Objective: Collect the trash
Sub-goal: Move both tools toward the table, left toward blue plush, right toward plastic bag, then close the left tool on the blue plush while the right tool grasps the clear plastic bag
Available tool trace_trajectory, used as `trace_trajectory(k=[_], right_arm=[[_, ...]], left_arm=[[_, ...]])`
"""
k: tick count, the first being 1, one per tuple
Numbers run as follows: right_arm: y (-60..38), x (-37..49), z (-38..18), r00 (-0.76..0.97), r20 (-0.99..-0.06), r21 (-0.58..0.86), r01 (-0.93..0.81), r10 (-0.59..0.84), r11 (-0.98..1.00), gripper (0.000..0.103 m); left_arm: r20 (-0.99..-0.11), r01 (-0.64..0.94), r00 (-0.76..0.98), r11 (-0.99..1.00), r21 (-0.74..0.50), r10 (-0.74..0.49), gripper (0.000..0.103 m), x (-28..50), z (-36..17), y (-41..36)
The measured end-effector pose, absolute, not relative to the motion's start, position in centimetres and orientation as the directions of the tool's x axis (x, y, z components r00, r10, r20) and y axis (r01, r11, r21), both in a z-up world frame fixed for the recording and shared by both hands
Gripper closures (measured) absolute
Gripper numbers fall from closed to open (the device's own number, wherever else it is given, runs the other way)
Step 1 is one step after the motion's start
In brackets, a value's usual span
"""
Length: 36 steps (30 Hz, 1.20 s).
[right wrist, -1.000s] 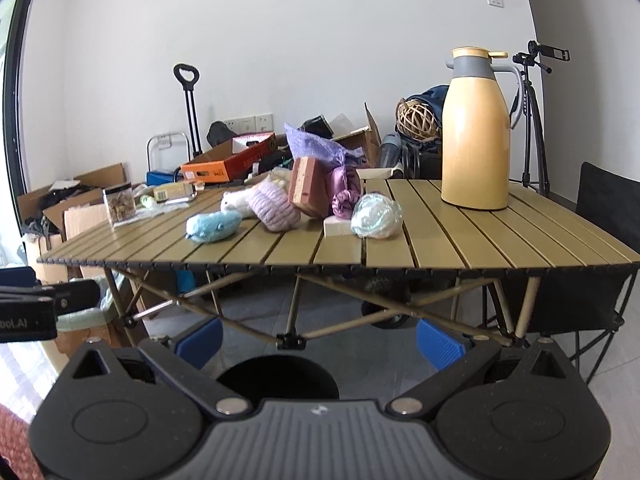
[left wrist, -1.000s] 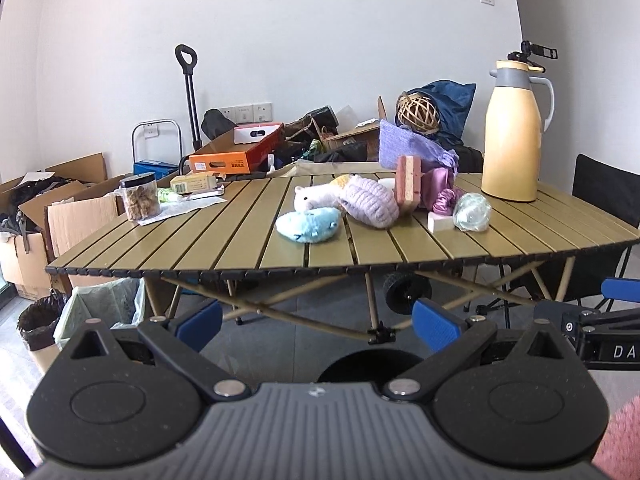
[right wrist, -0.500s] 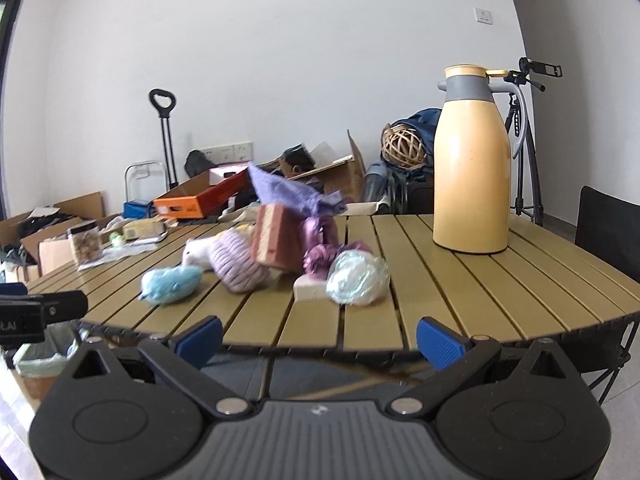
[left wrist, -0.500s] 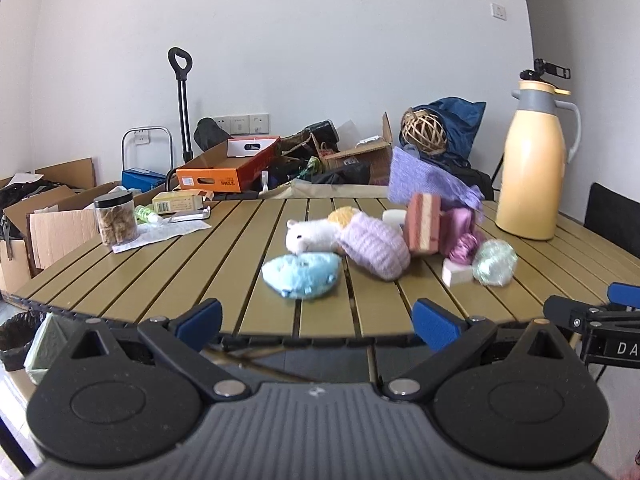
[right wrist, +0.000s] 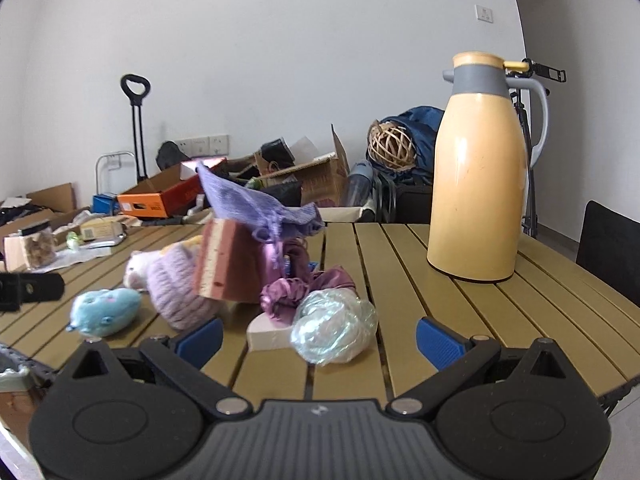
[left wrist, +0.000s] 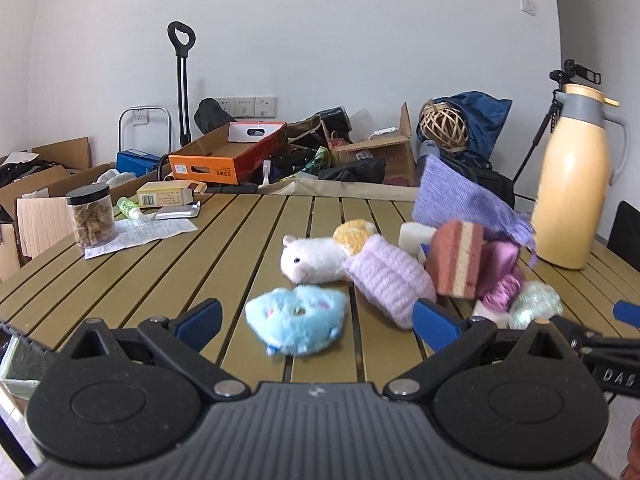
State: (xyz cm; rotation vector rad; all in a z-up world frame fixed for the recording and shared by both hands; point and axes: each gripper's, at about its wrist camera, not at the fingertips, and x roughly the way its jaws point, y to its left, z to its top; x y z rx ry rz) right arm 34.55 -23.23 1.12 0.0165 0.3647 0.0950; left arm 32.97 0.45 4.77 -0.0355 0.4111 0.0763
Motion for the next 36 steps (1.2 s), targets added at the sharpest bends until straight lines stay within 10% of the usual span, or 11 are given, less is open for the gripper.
trace_trajectory(k=[15, 25, 36], right_arm=[[-23.4, 42.1, -1.8, 0.907, -0.418, 0.028, -0.048, 0.055, 0.998, 0.016], [-24.2, 43.0, -2.9, 0.889, -0.445, 0.100, -0.067, 0.105, 0.993, 0.060], [-26.4, 41.2, -2.1, 0.915, -0.392, 0.152, -0.040, 0.097, 0.988, 0.064]], left_arm=[[-0.477, -0.115, 0.875, 0.993, -0.040, 0.082, 0.000, 40.1, 2.2, 1.1], [-0.528, -0.168, 0.839, 0.985, -0.025, 0.130, 0.000, 42.6, 0.4, 1.8], [-0.545, -0.200, 0.825, 0.979, -0.028, 0.153, 0.000, 43.6, -0.7, 2.1]])
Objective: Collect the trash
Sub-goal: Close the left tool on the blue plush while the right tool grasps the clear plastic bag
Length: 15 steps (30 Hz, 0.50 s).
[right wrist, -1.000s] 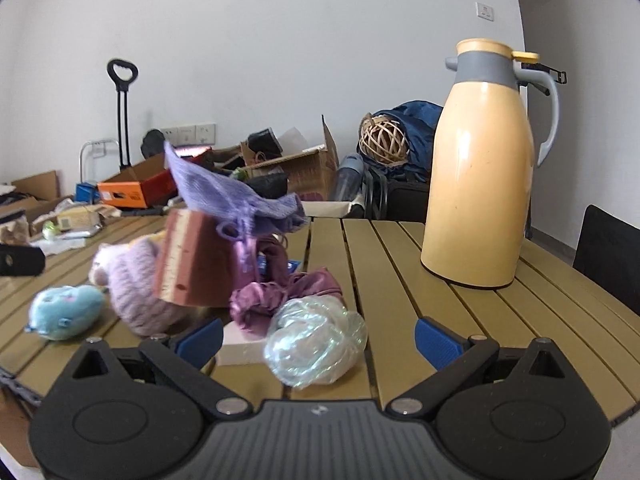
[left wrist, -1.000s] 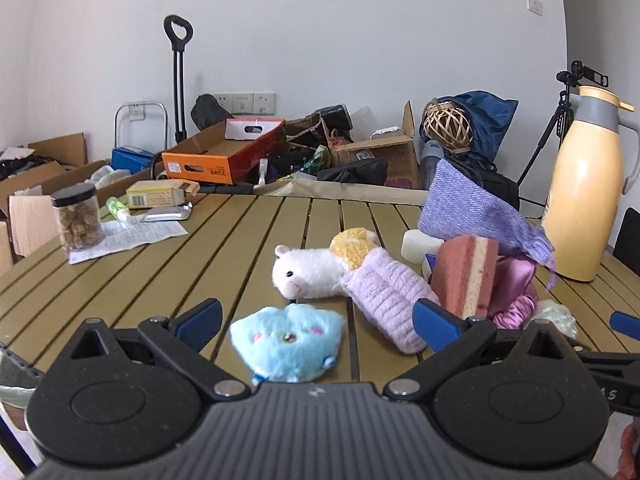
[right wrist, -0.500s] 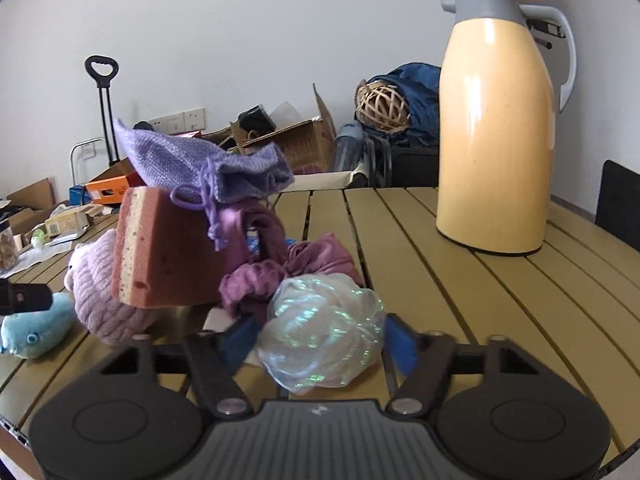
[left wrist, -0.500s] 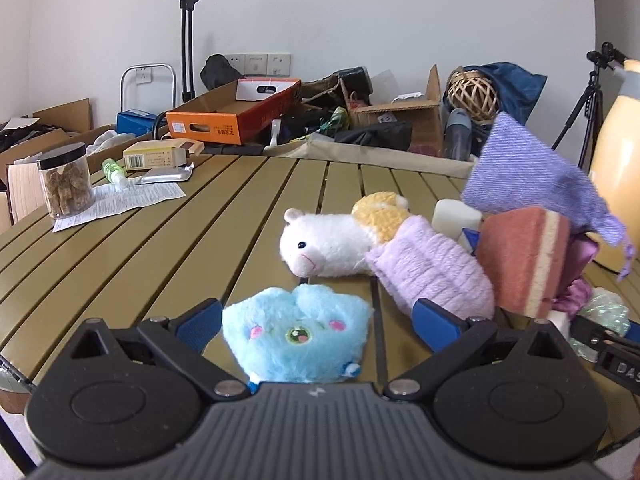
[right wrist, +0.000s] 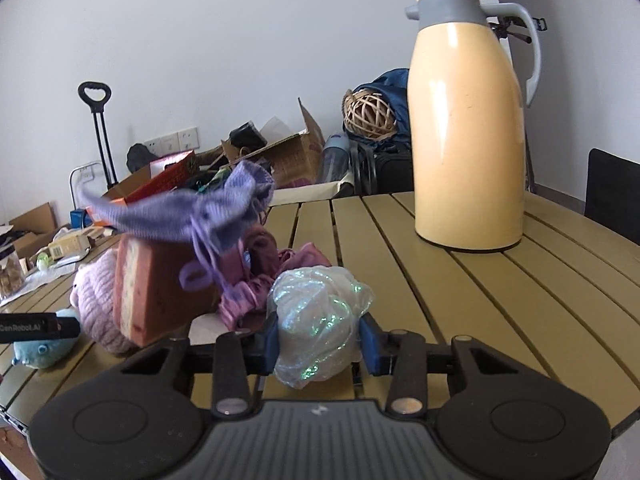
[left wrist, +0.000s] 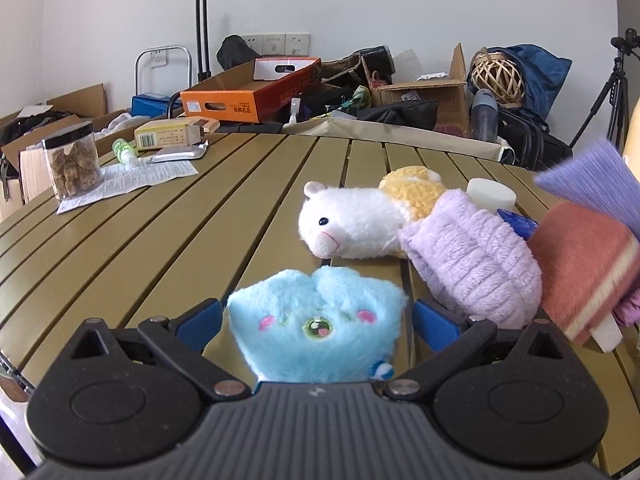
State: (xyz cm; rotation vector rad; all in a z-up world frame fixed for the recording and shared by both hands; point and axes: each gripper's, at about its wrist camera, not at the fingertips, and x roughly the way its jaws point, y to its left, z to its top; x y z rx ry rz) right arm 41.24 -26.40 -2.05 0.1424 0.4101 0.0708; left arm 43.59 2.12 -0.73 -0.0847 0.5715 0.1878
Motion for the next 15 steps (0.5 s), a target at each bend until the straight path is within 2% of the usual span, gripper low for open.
trace_trajectory(k=[3, 6, 15], right_arm=[[-26.8, 40.8, -1.8, 0.922, -0.377, 0.154, -0.032, 0.088, 0.988, 0.064], [-27.1, 40.4, -1.6, 0.928, -0.363, 0.161, -0.024, 0.081, 0.987, 0.064], [-27.9, 39.7, -0.8, 0.948, -0.309, 0.180, -0.019, 0.074, 0.984, 0.066]], left_arm=[[-0.544, -0.200, 0.825, 0.980, -0.023, 0.155, 0.002, 43.6, -0.9, 2.1], [-0.551, -0.194, 0.820, 0.981, -0.014, 0.154, 0.014, 43.7, -1.1, 1.9], [-0.530, -0.182, 0.836, 0.983, -0.024, 0.142, 0.020, 43.1, -0.6, 2.0]])
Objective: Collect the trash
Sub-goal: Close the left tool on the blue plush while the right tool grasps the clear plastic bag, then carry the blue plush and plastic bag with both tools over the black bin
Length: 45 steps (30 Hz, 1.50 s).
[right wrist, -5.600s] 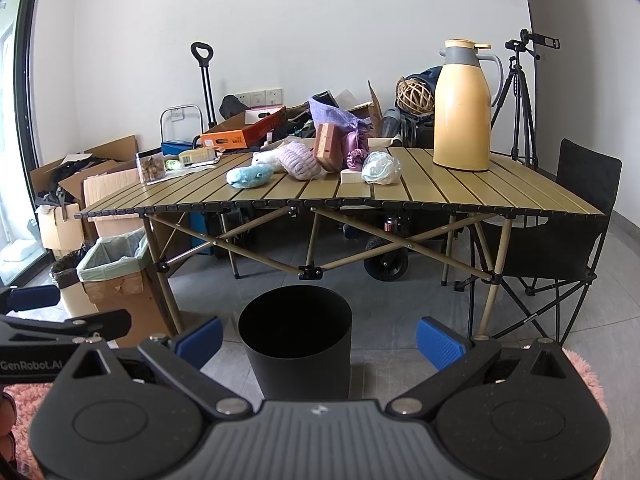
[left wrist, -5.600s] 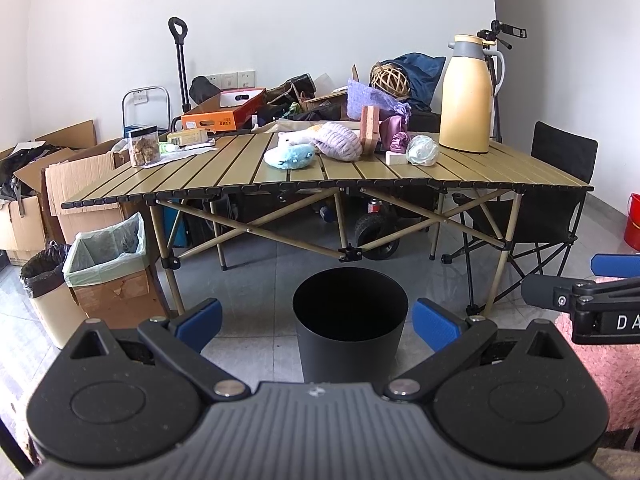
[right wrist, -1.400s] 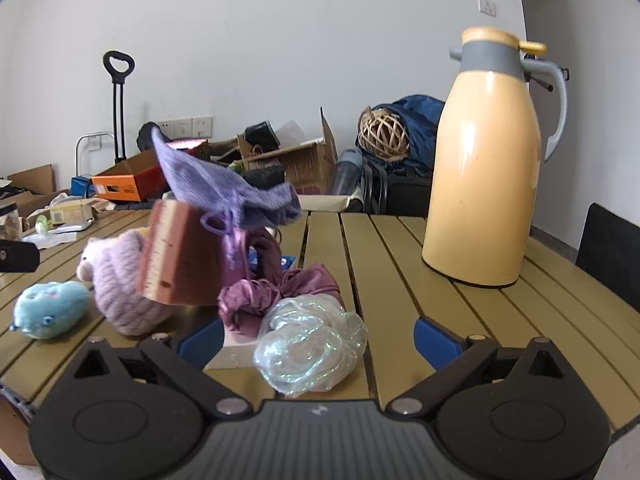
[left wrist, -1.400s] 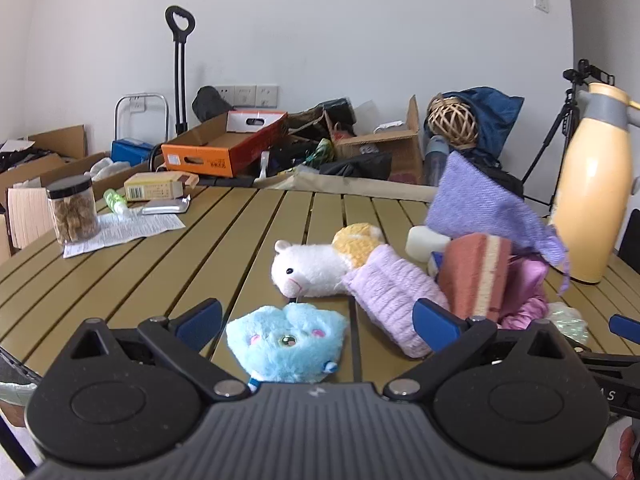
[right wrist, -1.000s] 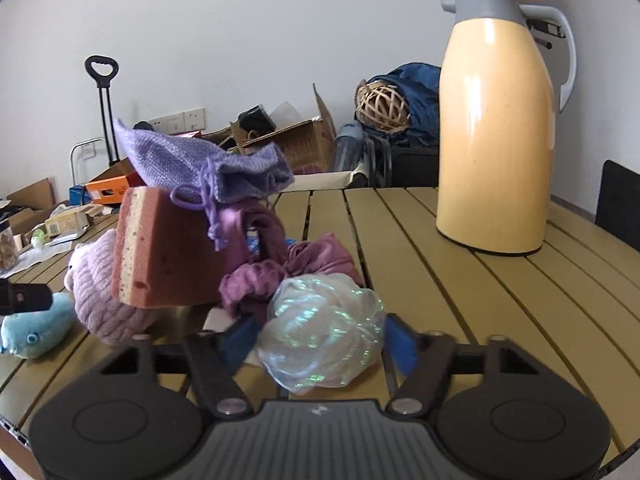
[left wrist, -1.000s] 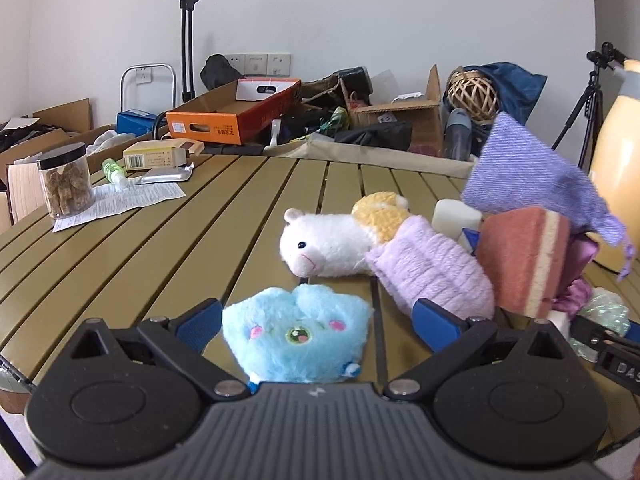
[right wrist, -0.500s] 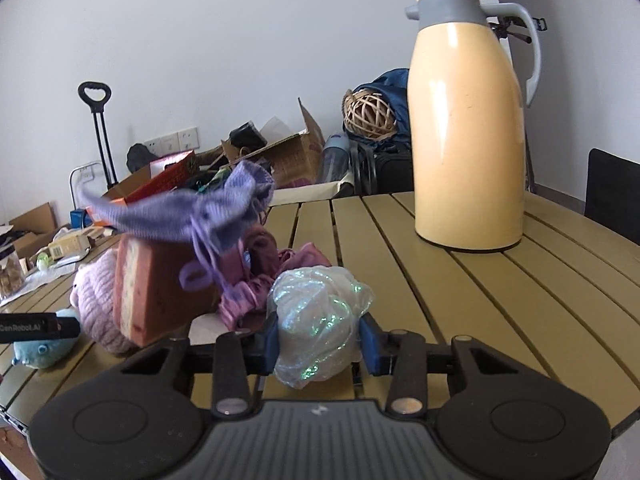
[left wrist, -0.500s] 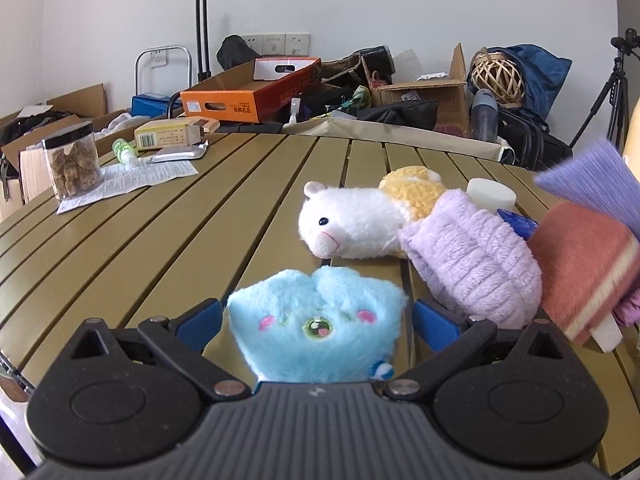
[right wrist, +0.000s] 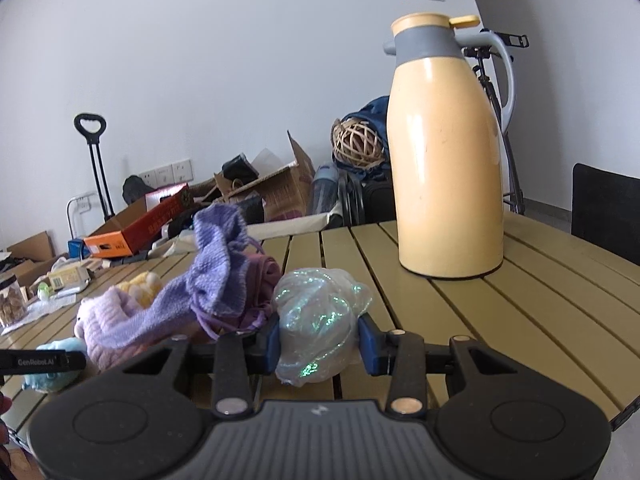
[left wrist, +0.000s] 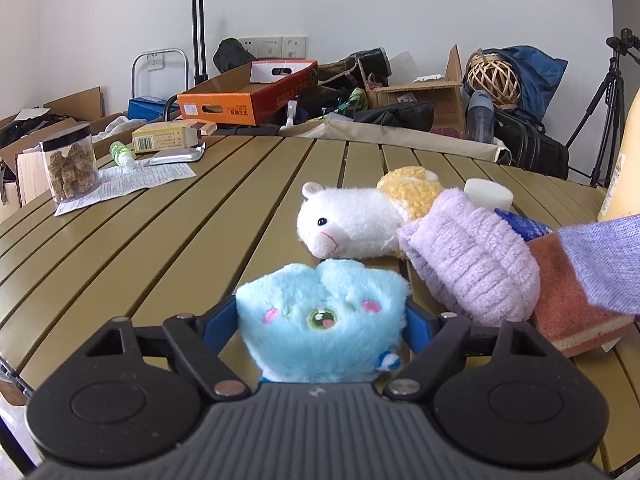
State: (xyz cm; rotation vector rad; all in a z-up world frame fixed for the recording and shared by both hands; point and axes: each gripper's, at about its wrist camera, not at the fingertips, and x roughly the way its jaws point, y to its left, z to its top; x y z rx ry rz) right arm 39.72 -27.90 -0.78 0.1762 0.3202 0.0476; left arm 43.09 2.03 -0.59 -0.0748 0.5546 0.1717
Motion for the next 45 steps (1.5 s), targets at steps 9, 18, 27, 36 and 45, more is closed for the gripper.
trace_trajectory(k=[9, 18, 27, 36, 45], right_arm=[[-29.0, 38.9, 0.1, 0.966, -0.258, 0.195, 0.017, 0.035, 0.981, 0.067], [-29.7, 38.2, 0.3, 0.971, -0.239, 0.206, 0.033, 0.018, 0.978, 0.067], [-29.6, 36.6, 0.9, 0.977, -0.210, 0.212, 0.029, 0.017, 0.977, 0.067], [-28.9, 33.6, 1.5, 0.984, -0.177, 0.191, 0.007, 0.027, 0.982, 0.067], [-28.0, 30.1, 1.8, 0.982, -0.178, 0.202, -0.033, 0.070, 0.979, 0.067]], left_arm=[[-0.496, -0.168, 0.857, 0.986, -0.008, 0.142, 0.019, 42.2, 0.5, 1.5], [-0.454, -0.168, 0.879, 0.986, -0.009, 0.146, 0.019, 40.9, 1.6, 1.4], [-0.407, -0.165, 0.901, 0.986, -0.008, 0.148, 0.019, 38.6, 2.9, 1.2], [-0.337, -0.153, 0.929, 0.988, 0.021, 0.151, 0.019, 34.9, 4.4, 0.4], [-0.320, -0.121, 0.940, 0.992, 0.025, 0.122, 0.019, 30.6, 5.1, -0.2]])
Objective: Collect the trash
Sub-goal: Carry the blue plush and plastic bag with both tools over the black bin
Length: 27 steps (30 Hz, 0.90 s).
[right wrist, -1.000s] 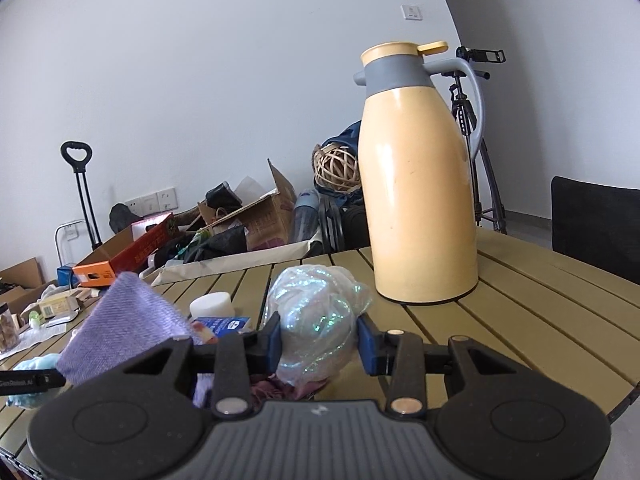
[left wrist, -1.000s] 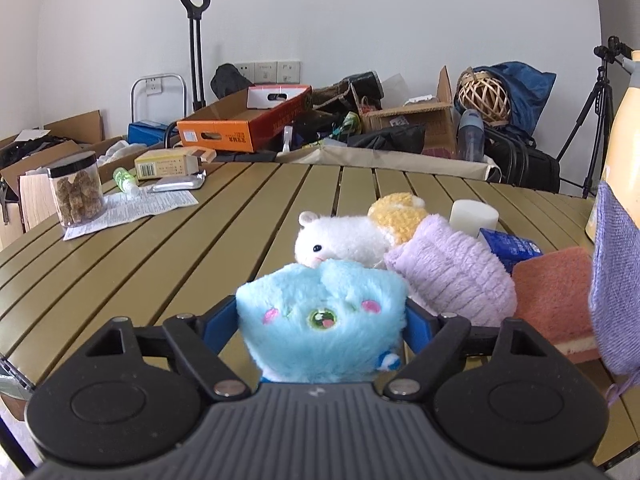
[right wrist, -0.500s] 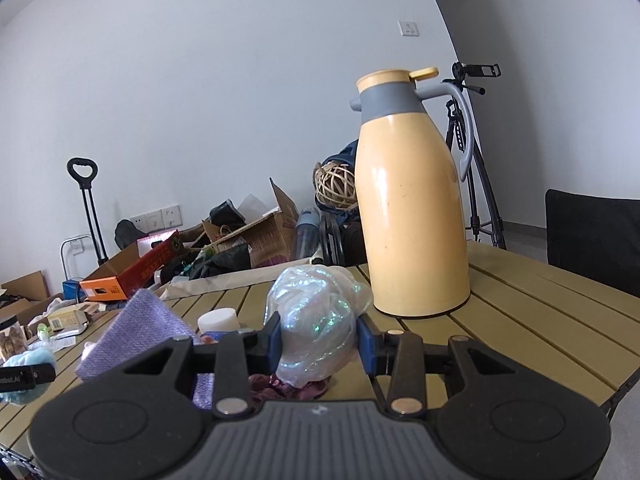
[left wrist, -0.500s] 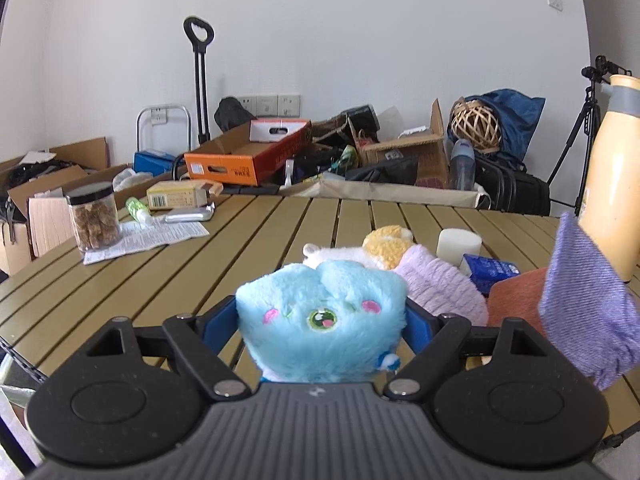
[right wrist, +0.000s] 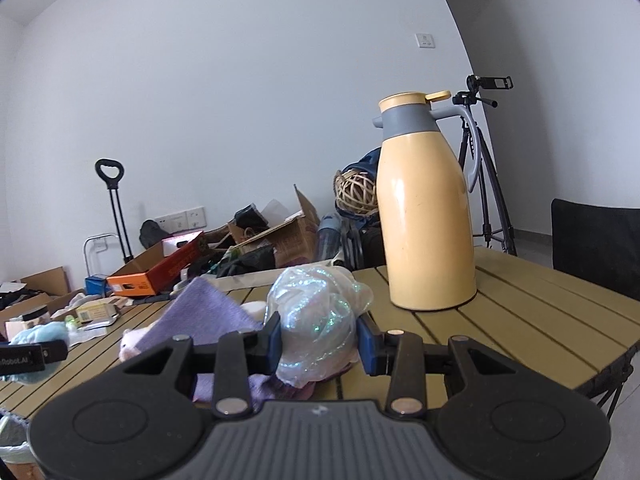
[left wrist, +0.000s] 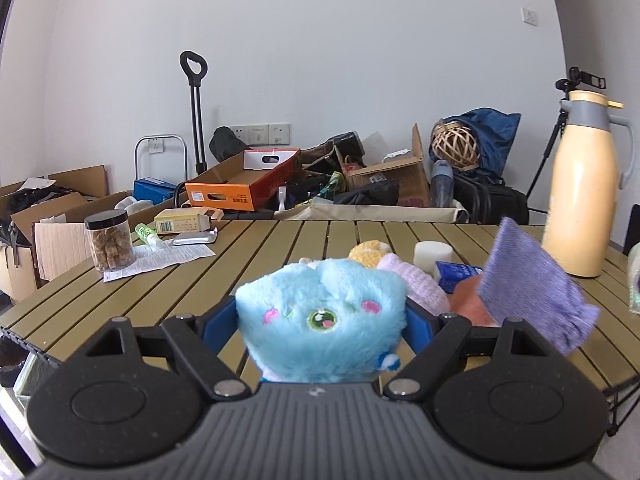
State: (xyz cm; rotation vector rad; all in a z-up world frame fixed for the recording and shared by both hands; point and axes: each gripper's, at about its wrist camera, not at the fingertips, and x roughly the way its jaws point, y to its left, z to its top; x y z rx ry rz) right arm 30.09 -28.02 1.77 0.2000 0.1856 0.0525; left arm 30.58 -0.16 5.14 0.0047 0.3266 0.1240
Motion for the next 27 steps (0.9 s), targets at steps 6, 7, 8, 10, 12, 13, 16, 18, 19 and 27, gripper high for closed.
trace_trajectory(k=[6, 7, 8, 10, 12, 13, 16, 18, 19, 27], right_arm=[[-27.1, 27.5, 1.3, 0.974, -0.199, 0.200, -0.064, 0.105, 0.978, 0.067], [-27.0, 27.0, 1.3, 0.973, -0.204, 0.200, -0.069, 0.111, 0.977, 0.067], [-26.8, 26.5, 1.1, 0.970, -0.211, 0.200, -0.074, 0.117, 0.977, 0.067], [-26.6, 25.8, 0.8, 0.966, -0.225, 0.199, -0.083, 0.128, 0.977, 0.067], [-26.2, 24.9, 0.5, 0.960, -0.242, 0.196, -0.093, 0.141, 0.976, 0.067], [-26.0, 24.5, 0.3, 0.957, -0.250, 0.195, -0.097, 0.145, 0.976, 0.067], [-25.5, 23.4, -0.2, 0.948, -0.273, 0.191, -0.111, 0.162, 0.975, 0.067], [-25.2, 22.6, -0.6, 0.942, -0.289, 0.190, -0.121, 0.173, 0.974, 0.067], [-25.2, 22.4, -0.7, 0.939, -0.296, 0.189, -0.125, 0.178, 0.974, 0.067], [-24.0, 19.9, -2.5, 0.903, -0.369, 0.185, -0.160, 0.219, 0.970, 0.067]], left_arm=[[-0.328, -0.099, 0.939, 0.995, 0.029, 0.103, 0.019, 27.4, 5.0, -0.4], [-0.329, -0.097, 0.939, 0.995, 0.031, 0.102, 0.019, 26.8, 5.0, -0.4], [-0.332, -0.094, 0.938, 0.995, 0.034, 0.100, 0.019, 26.3, 4.9, -0.5], [-0.339, -0.090, 0.936, 0.995, 0.038, 0.097, 0.019, 25.3, 4.8, -0.5], [-0.347, -0.085, 0.933, 0.995, 0.044, 0.095, 0.019, 24.4, 4.7, -0.5], [-0.351, -0.082, 0.932, 0.995, 0.047, 0.094, 0.019, 24.0, 4.6, -0.5], [-0.363, -0.078, 0.927, 0.995, 0.055, 0.093, 0.019, 22.6, 4.3, -0.5], [-0.375, -0.074, 0.923, 0.996, 0.058, 0.090, 0.019, 21.8, 4.0, -0.5], [-0.380, -0.071, 0.921, 0.995, 0.063, 0.090, 0.019, 21.4, 3.8, -0.5], [-0.430, -0.055, 0.898, 0.994, 0.090, 0.088, 0.018, 18.6, 2.1, -0.8]])
